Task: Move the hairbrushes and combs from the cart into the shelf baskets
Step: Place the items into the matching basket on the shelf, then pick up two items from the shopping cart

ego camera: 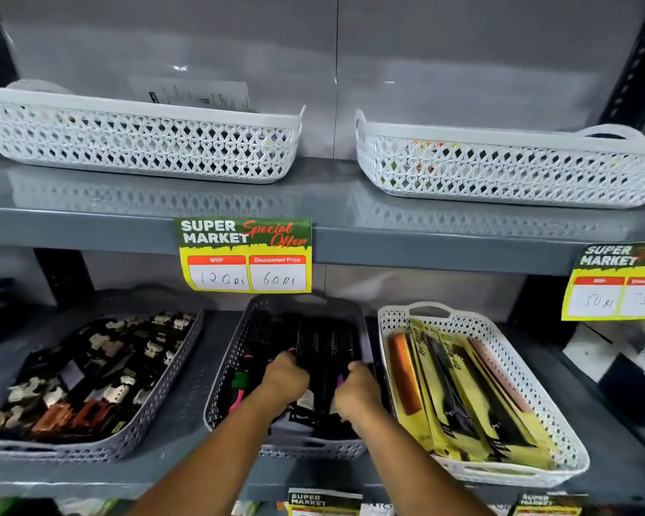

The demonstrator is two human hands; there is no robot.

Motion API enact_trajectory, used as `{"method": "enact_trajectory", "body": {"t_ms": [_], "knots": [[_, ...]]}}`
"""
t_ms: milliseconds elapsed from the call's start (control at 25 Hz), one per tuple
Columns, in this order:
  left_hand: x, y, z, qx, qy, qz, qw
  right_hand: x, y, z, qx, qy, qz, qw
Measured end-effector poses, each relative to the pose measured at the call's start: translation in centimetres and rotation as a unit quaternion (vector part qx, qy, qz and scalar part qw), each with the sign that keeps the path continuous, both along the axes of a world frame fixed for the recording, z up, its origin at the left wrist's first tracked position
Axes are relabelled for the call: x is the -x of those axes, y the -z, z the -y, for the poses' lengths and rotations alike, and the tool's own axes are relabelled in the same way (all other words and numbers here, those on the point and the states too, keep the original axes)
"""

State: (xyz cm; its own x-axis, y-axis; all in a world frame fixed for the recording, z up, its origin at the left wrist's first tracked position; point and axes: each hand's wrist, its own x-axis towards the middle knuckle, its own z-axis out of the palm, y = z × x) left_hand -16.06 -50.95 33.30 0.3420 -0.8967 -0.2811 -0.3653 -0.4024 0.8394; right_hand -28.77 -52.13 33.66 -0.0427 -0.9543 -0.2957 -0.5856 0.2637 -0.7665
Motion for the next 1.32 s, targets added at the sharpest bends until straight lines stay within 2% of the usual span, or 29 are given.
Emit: {"method": "enact_trajectory", "body": {"t_ms": [160, 200, 280, 360, 400, 440, 600, 720, 800, 880, 1000, 1120, 1200, 1320], "knots": [[0.3, -0.6, -0.4, -0.016, 0.010, 0.061, 0.998, -0.8, 0.1, -0.6, 0.039, 0.002, -0.055, 0.998], [0.4, -0.6, -0.5, -0.020, 0.011, 0.073, 0.997, -0.9, -0.1, -0.8, 0.042, 0.025, -0.041, 0.998], [0.4, -0.5, -0.6, -0.028, 0.010, 0.090, 0.995, -0.9, 0.0, -1.0, 0.038, 0.036, -0.083, 0.995], [0.6, -0.8, -1.0, -0.029, 0.002, 0.109, 0.994, -0.6, -0.7, -1.4, 0.054, -0.029, -0.069, 0.996], [0.7, -0.9, -1.2, -0.026, -0.004, 0.119, 0.992, -0.4, -0.8, -1.5, 0.086, -0.049, -0.101, 0.990], [0.9, -1.1, -1.5, -0.025, -0.009, 0.131, 0.991, -0.2, -1.1, -1.7, 0.103, -0.047, -0.102, 0.988], [1.6, -2.2, -3.0, -0.008, -0.025, 0.176, 0.984, 0.5, -2.5, -3.0, 0.171, -0.070, -0.011, 0.983], [2.0, -3.2, -5.1, 0.098, -0.071, 0.123, 0.985, 0.7, -3.9, -5.1, 0.207, -0.127, 0.062, 0.968], [1.5, -3.8, -7.7, 0.163, -0.127, 0.005, 0.978, 0.2, -4.4, -6.5, 0.220, -0.163, 0.098, 0.957], [0.4, -3.9, -11.6, 0.200, -0.212, -0.098, 0.951, -0.9, -4.6, -8.4, 0.218, -0.209, 0.127, 0.945], [-1.9, -3.1, -19.2, 0.246, -0.343, -0.173, 0.890, -3.4, -3.6, -11.8, 0.208, -0.288, 0.144, 0.923], [-4.0, -1.3, -27.8, 0.285, -0.464, -0.175, 0.820, -7.1, -1.3, -16.6, 0.136, -0.397, 0.181, 0.889], [-5.3, 0.6, -33.8, 0.271, -0.535, -0.168, 0.783, -10.0, 0.6, -20.5, 0.062, -0.453, 0.207, 0.865], [-7.2, 3.9, -41.2, 0.239, -0.624, -0.207, 0.714, -14.1, 3.1, -25.2, -0.068, -0.496, 0.244, 0.831]]}}
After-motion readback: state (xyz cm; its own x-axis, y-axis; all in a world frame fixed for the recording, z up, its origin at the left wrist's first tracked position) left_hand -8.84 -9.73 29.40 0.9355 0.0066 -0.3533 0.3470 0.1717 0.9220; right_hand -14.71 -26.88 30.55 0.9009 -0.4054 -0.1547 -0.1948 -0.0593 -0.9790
